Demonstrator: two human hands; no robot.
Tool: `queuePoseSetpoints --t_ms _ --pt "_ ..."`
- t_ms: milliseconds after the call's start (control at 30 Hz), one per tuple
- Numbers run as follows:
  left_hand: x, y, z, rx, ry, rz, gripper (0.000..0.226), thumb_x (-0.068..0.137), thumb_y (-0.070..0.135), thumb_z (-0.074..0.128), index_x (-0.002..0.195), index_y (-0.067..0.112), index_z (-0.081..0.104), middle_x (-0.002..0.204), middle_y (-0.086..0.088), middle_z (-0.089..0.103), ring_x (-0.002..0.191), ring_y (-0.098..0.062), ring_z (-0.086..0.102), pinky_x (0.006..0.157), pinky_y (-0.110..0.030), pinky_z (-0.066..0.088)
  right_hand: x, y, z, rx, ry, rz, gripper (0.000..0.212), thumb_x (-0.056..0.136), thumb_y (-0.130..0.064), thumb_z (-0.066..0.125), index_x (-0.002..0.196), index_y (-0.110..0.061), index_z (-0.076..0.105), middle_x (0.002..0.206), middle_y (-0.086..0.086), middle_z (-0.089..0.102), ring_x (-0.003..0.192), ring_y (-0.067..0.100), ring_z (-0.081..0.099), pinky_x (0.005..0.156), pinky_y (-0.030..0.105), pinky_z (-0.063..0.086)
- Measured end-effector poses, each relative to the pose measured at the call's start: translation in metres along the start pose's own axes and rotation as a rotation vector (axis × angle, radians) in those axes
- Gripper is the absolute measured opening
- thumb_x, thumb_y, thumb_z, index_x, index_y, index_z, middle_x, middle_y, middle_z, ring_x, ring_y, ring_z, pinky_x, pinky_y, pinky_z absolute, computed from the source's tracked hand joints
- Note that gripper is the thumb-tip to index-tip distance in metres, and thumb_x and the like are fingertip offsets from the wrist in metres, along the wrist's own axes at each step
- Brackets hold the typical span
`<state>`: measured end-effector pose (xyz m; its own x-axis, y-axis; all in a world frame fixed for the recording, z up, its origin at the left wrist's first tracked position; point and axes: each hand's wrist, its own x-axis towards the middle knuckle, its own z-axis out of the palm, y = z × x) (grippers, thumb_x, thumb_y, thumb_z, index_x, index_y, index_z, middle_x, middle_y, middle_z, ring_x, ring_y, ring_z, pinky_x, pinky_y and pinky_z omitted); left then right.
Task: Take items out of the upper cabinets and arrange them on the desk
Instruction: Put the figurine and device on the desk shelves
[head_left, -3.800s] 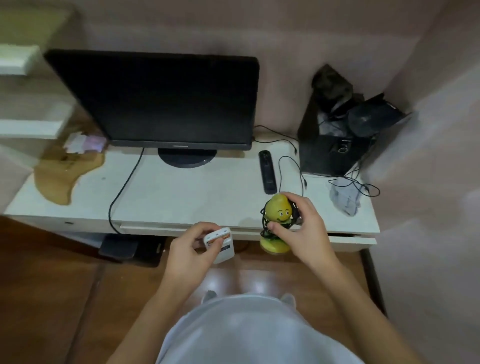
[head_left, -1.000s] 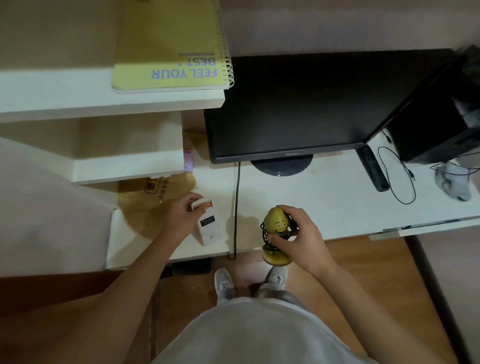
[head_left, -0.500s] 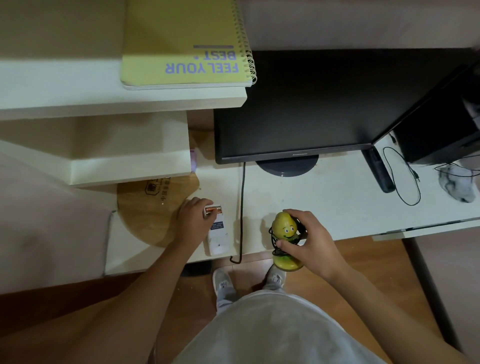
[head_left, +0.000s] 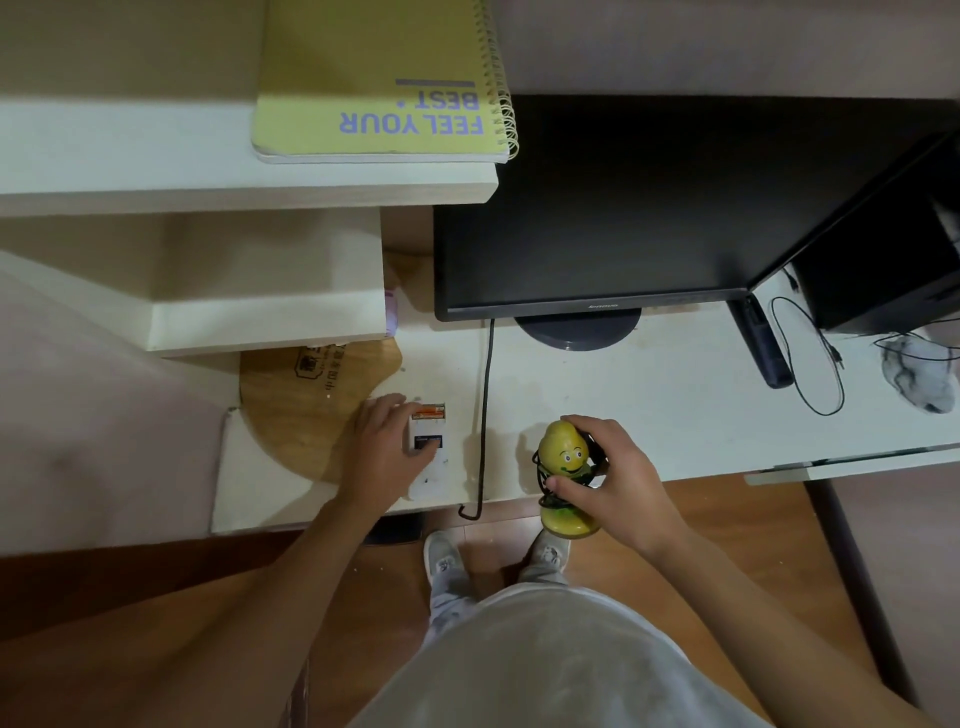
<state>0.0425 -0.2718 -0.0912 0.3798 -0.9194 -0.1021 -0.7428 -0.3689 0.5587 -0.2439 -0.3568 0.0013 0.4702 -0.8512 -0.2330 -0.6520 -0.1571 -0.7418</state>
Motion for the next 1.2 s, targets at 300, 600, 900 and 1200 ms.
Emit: queuePoseSetpoints --t_ms 300,600,900,1200 --pt "-0.021 -0.001 0.001 0.159 -0.189 0.083 0.086 0.072 0.063 0.076 0.144 0.025 0.046 0.163 0.000 0.021 0.147 -0.025 0.023 0.118 -0.046 0.024 0.001 -0.003 0.012 0.014 -0.012 -0.004 0.068 0.074 -0.030 0.087 0.133 -0.034 0.053 0.120 -0.011 0.054 0.109 -0.005 0.052 0.085 0.009 0.044" --pt "-0.023 -0.008 0.001 0.235 -0.223 0.159 0.096 0.070 0.067 0.075 0.147 0.024 0.039 0.163 0.000 0.025 0.145 -0.025 0.029 0.116 -0.047 0.029 0.000 -0.004 0.018 0.042 0.008 0.039 0.068 0.075 -0.029 0.086 0.133 -0.036 0.052 0.120 -0.013 0.053 0.108 -0.011 0.050 0.083 0.004 0.042" --pt "-0.014 -0.007 0.001 0.264 -0.166 0.169 0.085 0.072 0.059 0.078 0.141 0.020 0.050 0.154 -0.005 0.038 0.139 -0.028 0.036 0.115 -0.042 0.027 0.005 -0.010 0.023 0.045 0.007 0.051 0.069 0.075 -0.029 0.086 0.134 -0.035 0.052 0.122 -0.011 0.053 0.107 0.003 0.054 0.089 0.018 0.049" --pt "0.001 -0.009 -0.015 0.265 -0.157 0.074 0.083 0.075 0.060 0.076 0.143 0.022 0.047 0.157 -0.002 0.033 0.142 -0.025 0.032 0.117 -0.039 0.028 0.009 -0.013 0.024 0.024 0.009 0.038 0.072 0.074 -0.031 0.087 0.136 -0.034 0.050 0.124 -0.011 0.052 0.111 0.009 0.055 0.092 0.024 0.053"
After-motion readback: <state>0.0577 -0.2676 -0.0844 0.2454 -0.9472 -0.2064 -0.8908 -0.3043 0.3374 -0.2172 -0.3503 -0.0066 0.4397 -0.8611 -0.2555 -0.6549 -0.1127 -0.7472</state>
